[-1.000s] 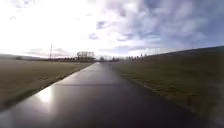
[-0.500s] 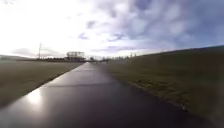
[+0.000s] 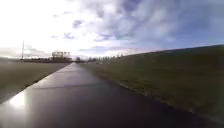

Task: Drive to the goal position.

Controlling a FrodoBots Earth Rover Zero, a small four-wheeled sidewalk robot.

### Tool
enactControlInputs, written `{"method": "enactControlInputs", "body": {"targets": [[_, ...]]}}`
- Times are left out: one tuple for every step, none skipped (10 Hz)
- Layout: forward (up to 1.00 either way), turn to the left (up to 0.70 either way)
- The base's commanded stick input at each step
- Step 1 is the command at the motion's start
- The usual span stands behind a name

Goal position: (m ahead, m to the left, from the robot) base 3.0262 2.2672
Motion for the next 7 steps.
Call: {"method": "enactControlInputs", "body": {"targets": [[1.00,0.00],[1.00,0.04],[1.00,0.31],[1.00,0.40],[1.00,0.40],[1.00,0.40],[0.36,0.78]]}}
